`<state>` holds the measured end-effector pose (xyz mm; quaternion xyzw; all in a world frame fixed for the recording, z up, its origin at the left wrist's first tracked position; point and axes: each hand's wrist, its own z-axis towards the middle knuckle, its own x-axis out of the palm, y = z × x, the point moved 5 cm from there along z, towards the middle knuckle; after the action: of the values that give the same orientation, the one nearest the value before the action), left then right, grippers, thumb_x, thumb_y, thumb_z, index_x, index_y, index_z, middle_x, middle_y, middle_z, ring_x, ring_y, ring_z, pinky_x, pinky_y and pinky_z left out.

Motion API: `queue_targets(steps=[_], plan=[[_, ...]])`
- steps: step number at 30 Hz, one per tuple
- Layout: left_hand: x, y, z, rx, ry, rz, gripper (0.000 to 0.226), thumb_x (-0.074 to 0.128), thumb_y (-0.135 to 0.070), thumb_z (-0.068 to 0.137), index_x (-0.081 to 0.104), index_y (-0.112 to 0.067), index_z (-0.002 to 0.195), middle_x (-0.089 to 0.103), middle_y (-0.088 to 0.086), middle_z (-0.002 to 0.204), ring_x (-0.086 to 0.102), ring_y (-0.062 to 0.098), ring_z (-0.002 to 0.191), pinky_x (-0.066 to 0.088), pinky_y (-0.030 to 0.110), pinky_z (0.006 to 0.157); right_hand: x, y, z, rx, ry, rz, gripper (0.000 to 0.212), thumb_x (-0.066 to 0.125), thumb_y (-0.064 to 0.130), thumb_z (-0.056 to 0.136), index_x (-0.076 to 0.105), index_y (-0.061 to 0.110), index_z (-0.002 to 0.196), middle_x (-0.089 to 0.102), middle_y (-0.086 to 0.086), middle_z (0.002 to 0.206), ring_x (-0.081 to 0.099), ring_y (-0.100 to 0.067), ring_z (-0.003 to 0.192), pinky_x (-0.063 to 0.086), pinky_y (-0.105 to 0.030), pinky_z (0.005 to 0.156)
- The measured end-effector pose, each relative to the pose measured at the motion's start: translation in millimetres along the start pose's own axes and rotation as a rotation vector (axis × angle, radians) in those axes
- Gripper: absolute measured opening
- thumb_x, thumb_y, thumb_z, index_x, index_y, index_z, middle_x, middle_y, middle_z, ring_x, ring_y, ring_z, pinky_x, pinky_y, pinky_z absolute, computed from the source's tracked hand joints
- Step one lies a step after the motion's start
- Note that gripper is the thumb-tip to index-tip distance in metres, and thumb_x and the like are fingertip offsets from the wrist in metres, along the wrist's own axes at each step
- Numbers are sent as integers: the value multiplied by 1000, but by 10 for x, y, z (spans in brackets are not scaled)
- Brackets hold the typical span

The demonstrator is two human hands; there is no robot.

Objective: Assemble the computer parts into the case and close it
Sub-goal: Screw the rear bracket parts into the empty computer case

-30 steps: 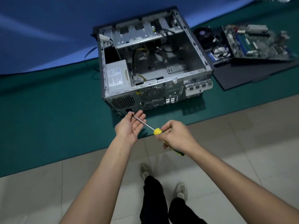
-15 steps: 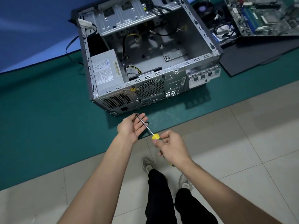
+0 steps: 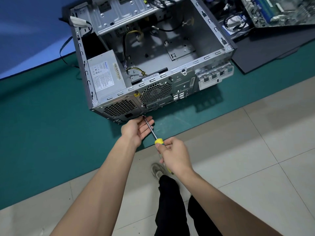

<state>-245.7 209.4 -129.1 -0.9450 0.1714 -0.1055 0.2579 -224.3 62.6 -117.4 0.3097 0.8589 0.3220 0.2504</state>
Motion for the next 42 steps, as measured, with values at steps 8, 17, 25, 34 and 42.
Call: queue_targets(steps=[8,17,25,34,42], plan=[[14,-7,11,-6,13,18,21,42,-11,99,57,-7,86,64,12,105,64,22,89,57,25,54,45,38,32,40,30,109,16,61,27,92,55,14,86,68,-3,80,58,-10,43,52,-30,60],[-32,7,-104,-29,174,401,25,39,-17,101,60,-4,97,72,4,71,69,15,60,57,27,53,215,-74,5,476,546,972,27,45,25,99,59,4,90,60,-1,64,49,-10,42,41,-19,38],[-92,9,-129,33,51,384,15,55,-7,92,62,-2,80,70,7,60,67,15,51,57,23,52,230,-137,39,438,611,765,41,49,44,95,67,7,93,66,0,66,56,-11,46,45,-20,42],[-72,42,-109,68,-28,464,19,61,-16,91,62,-2,78,65,3,51,61,12,42,54,22,45,304,-103,43,411,468,836,29,59,33,92,61,6,80,57,-1,56,48,-11,38,40,-19,37],[81,-15,-160,133,-151,518,24,65,-7,87,57,2,67,58,7,39,55,15,30,47,24,32,23,-38,131,271,554,472,38,59,51,87,62,13,88,64,0,65,60,-14,49,45,-21,44]])
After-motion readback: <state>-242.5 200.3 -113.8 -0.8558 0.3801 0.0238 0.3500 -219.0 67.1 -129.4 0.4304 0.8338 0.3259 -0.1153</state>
